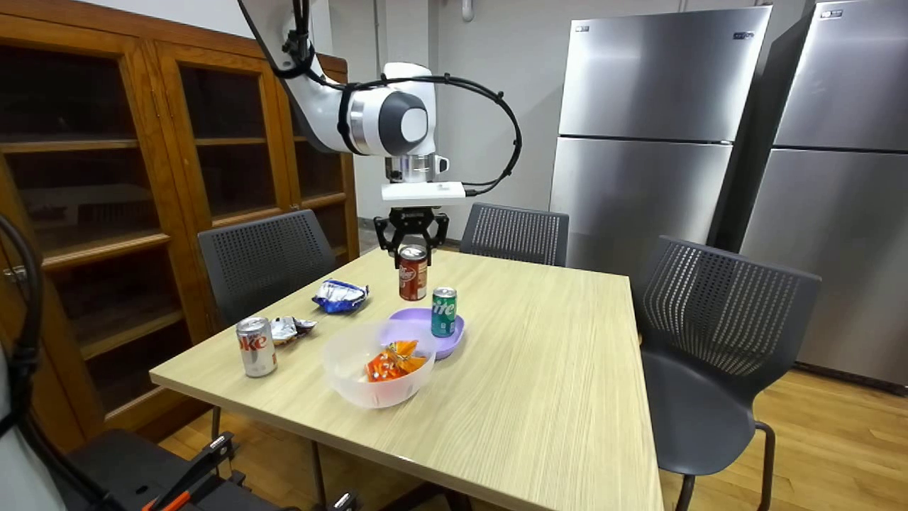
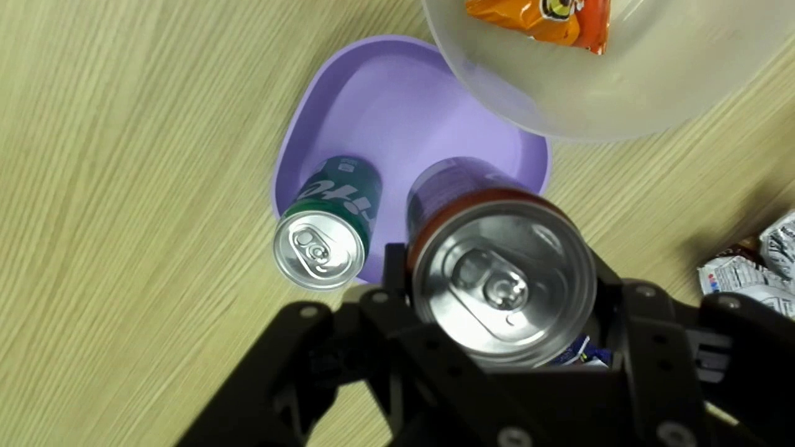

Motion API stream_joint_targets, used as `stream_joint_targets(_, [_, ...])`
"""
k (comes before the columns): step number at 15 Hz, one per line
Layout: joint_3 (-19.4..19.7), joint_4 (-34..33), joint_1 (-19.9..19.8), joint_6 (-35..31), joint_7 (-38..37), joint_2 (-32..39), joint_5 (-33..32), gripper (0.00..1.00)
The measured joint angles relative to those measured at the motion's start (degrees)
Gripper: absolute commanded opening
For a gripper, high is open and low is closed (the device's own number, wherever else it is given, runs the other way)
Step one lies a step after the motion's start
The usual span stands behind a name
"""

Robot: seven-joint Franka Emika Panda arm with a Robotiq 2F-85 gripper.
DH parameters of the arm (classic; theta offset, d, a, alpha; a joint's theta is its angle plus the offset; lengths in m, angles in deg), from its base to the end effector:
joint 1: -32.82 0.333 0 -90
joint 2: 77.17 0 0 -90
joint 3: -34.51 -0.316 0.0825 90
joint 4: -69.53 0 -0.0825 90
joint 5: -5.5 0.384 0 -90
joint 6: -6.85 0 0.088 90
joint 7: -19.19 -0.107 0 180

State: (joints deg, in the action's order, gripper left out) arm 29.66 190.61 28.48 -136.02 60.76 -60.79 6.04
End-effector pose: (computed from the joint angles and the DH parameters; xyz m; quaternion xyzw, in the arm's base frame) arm 0.5864 0.0042 0.2881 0.9343 0.3531 0.0498 0.0028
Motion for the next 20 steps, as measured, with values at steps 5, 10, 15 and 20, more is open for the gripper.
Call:
stream_joint_targets(5, [-0.59,-4.20,0.72,0.01,0.16,4.80,-0.57,0.38])
stream_joint_targets(10, [-0.97,-8.80,1.30,0.00,0.25,9.86,-1.89,0.38])
stream_joint_targets(15, [-0.99,-12.33,2.20,-0.03,0.23,14.51,-4.94,0.38])
stream_joint_targets(20, [-0.99,-15.58,3.14,-0.07,0.07,18.61,-7.00,0.38])
